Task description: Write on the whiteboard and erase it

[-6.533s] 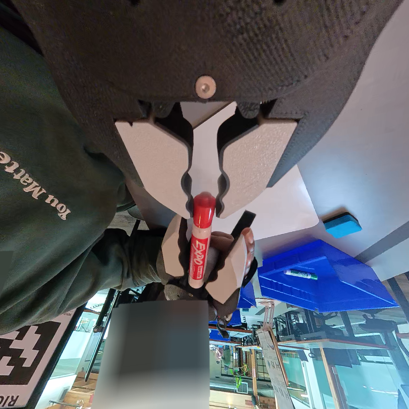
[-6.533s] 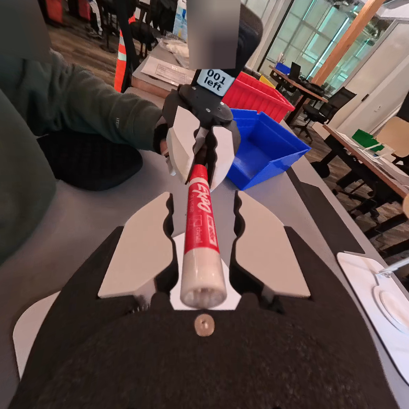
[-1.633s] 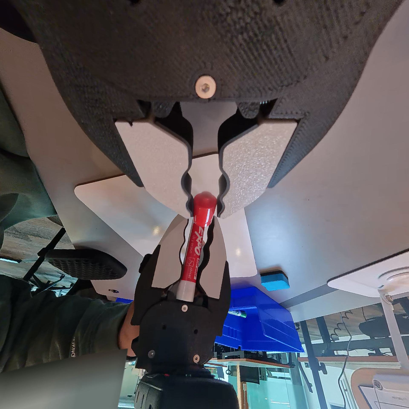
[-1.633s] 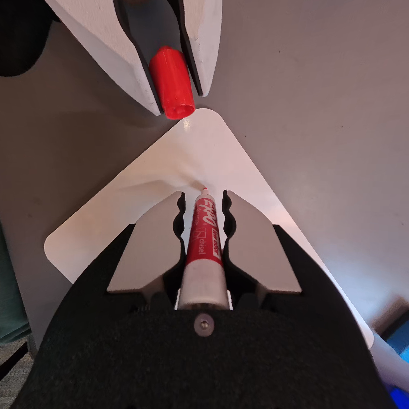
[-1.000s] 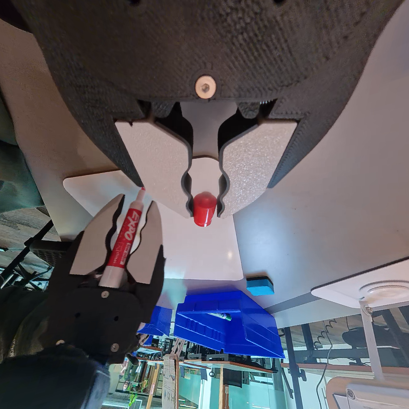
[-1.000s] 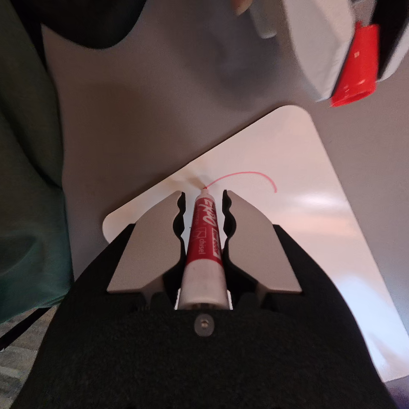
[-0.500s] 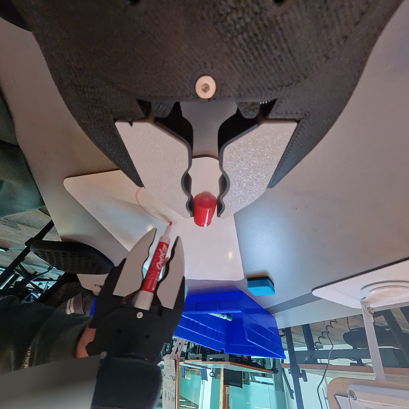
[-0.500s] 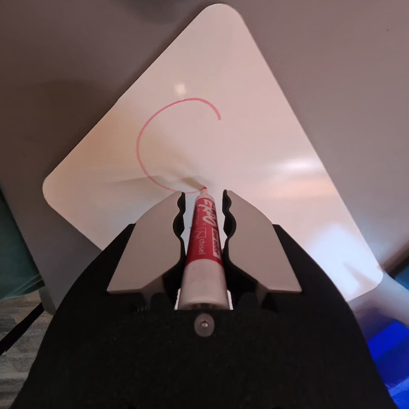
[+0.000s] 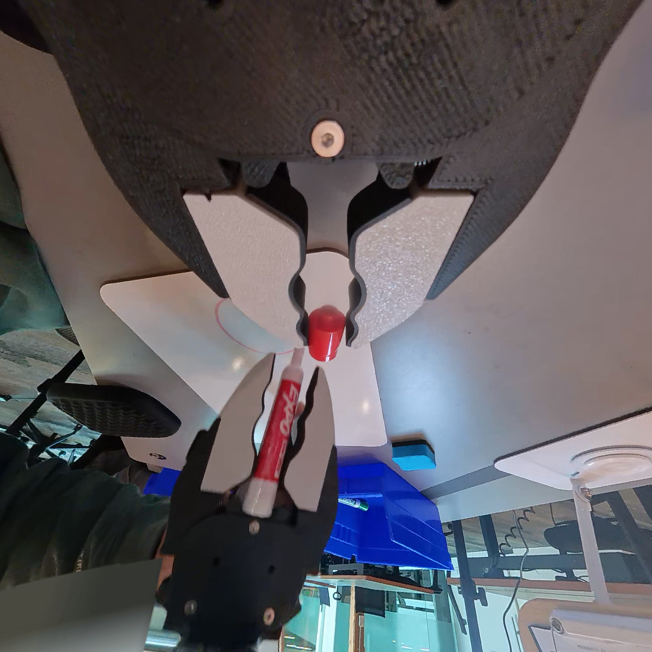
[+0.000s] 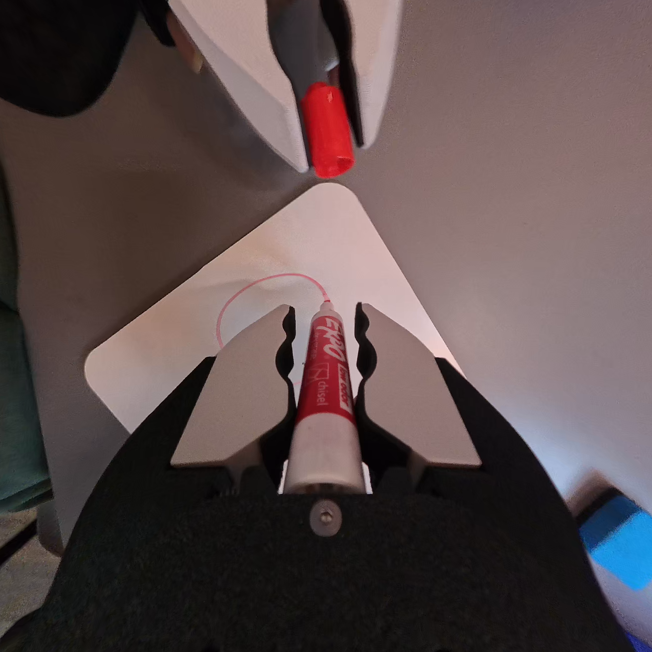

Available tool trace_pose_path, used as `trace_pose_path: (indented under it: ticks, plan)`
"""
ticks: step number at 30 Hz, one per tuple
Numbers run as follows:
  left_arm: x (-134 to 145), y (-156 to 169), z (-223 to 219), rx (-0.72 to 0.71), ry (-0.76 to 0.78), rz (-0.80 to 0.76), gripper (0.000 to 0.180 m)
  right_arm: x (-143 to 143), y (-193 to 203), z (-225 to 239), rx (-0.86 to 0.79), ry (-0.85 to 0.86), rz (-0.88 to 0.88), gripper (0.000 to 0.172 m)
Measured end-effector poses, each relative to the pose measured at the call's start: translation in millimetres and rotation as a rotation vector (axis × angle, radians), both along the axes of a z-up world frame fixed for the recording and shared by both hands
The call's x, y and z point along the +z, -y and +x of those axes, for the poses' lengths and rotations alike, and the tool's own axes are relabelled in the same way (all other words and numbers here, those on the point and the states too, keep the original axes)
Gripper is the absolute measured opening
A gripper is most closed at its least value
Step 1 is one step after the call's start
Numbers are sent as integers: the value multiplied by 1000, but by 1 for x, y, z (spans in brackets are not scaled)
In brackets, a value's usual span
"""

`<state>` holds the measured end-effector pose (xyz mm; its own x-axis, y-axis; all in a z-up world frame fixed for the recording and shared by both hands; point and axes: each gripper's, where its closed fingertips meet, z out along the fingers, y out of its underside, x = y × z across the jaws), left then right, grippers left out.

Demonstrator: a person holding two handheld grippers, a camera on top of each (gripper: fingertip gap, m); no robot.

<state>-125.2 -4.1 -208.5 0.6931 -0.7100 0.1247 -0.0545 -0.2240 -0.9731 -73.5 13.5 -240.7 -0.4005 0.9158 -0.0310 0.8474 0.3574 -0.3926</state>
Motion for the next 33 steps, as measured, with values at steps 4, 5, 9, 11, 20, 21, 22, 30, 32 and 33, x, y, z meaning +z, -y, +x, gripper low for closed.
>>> trace_pose_path:
  ticks: [4,5,9,11,20,21,22,30,32,33]
  plan:
    - [-1,-1,1,-3,8,-10,20,15,-28,20,-89,-33,20,34]
    - [-1,-1,1,-3,9,-9,20,14,-31,26,-104,-29,19,34]
    - [-1,-1,1,0,6,-5,20,0,-35,40,-117,-12,25,34]
    - [0,0,2,-6,10,-6,20,-4,-36,42,-120,-9,24,34]
    - [2,2,4,-25,14,-1,20,-15,-38,39,-113,7,7,34]
    - [2,3,4,-25,14,0,20,-16,-38,37,-111,8,7,34]
    - [2,3,3,-25,13,2,20,-17,-38,36,-110,7,6,33]
    - [3,3,3,-26,12,5,20,-18,-42,30,-107,13,8,34]
    - [3,3,4,-27,11,4,20,-19,-42,30,-108,13,7,33]
    - [3,3,4,-28,11,4,20,-19,-42,30,-110,14,6,33]
